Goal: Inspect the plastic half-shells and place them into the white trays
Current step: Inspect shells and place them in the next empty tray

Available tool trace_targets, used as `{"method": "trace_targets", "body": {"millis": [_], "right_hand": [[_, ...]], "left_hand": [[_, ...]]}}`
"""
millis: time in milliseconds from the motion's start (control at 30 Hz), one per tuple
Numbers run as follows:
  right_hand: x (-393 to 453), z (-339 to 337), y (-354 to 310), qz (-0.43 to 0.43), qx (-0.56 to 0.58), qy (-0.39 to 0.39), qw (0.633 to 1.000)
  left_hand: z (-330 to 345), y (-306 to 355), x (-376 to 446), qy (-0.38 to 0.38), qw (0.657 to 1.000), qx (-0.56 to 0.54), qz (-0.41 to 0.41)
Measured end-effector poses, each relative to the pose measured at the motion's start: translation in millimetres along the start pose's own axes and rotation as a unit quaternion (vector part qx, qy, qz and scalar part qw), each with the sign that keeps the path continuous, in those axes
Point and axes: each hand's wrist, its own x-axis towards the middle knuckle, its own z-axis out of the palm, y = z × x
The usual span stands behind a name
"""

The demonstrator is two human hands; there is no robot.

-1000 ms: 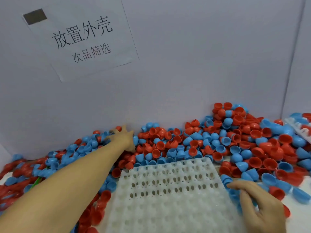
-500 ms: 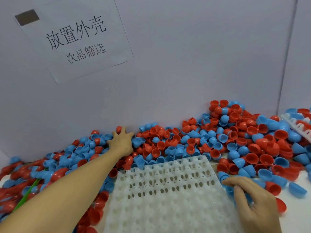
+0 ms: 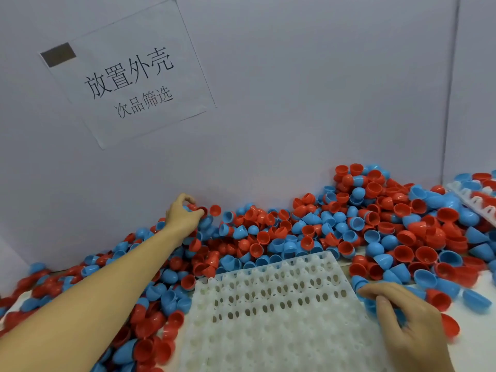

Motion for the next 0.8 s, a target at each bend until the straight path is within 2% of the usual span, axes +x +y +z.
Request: {"method": "trace_targets", "body": {"millis": [67,200,300,367,467,533,700,800], "right_hand": [[0,-1,-1,0.001,0.001,-0.001,1.0],[0,-2,-5,0.012,-0.009,-0.005,1.0],[0,-2,-8,0.019,-0.008,0.001,1.0],[0,-3,-12,0.023,-0.005,0.002,1.0],[2,-3,-14,0.036,-0.002,-0.002,0.999],[2,-3,-13,0.036,-0.006,-0.002,0.999],[2,-7,-13,0.065,-0.057,-0.017,0.996],[9,-3,-11,0.094,-0.056,-0.077,0.991]], "left_hand": [[-4,4,3,0.006,0.994,-0.087,-0.06],[-12,9,5,0.009,0.955,-0.254,-0.153],[-17,14,0,0.033,0.913,-0.34,-0.222],[-21,17,-6,0.037,0.874,-0.414,-0.254],[-27,20,-16,-0.004,0.816,-0.513,-0.266],[-33,23,-29,-0.025,0.791,-0.555,-0.255],[-47,22,-69,-0.008,0.729,-0.635,-0.255],[-51,12,-104,0.011,0.693,-0.673,-0.258]]}}
